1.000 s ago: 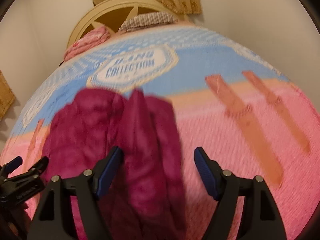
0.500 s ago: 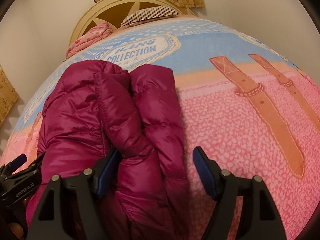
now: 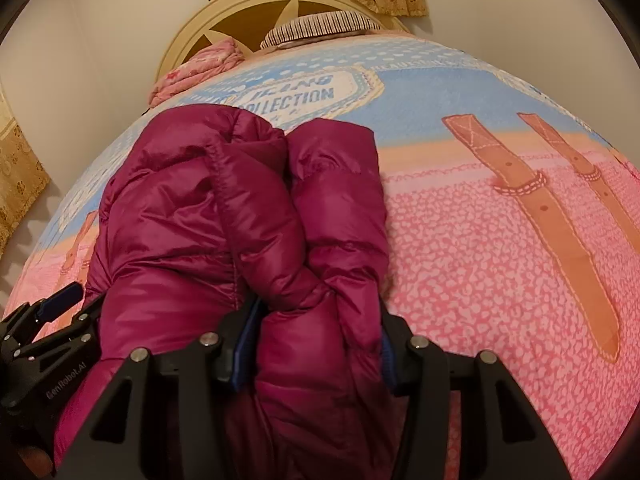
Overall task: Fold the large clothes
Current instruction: 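Close both grippers on the jacket bundle and lift it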
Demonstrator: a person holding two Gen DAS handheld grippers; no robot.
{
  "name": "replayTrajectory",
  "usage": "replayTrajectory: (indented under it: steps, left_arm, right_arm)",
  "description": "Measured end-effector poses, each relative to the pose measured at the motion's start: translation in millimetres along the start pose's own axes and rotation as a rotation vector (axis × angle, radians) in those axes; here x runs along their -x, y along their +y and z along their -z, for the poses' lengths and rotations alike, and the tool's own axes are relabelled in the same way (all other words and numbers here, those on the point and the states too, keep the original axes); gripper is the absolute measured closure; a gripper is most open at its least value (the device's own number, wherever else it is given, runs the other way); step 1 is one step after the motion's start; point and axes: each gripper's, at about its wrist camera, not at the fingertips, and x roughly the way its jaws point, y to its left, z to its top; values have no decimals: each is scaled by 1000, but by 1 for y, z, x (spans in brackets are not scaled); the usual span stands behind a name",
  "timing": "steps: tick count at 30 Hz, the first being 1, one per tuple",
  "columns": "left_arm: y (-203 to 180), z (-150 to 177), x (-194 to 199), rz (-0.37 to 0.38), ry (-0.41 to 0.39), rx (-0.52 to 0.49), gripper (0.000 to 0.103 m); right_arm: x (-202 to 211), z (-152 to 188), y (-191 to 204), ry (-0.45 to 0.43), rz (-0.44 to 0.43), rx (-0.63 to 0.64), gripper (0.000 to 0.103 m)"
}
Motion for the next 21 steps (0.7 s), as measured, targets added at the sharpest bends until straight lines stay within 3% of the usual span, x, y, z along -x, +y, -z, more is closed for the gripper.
replayTrajectory:
  steps: [4, 6, 8, 10, 15, 21]
  left_arm:
    - [-3, -1, 1, -3, -2, -5, 52]
    - [-7, -1, 2, 10, -7, -35, 64]
    - [-12, -1, 5, -1, -16, -59, 69]
    - [-16, -1, 7, -9, -21, -74, 75]
    - [-15, -3, 23, -23, -54, -97, 92]
    - [-4, -4, 56, -27, -123, -101, 95]
  right_arm:
    - [0, 0, 1, 0, -3, -3, 51]
    - [-1, -1, 1, 1, -5, -1, 52]
    - [-2, -2, 0, -1, -18, 3, 57]
    - [0, -1, 1, -8, -52, 12, 70]
    - [6, 0, 1, -22, -93, 15, 80]
    - [27, 8, 9, -54, -133, 3, 83]
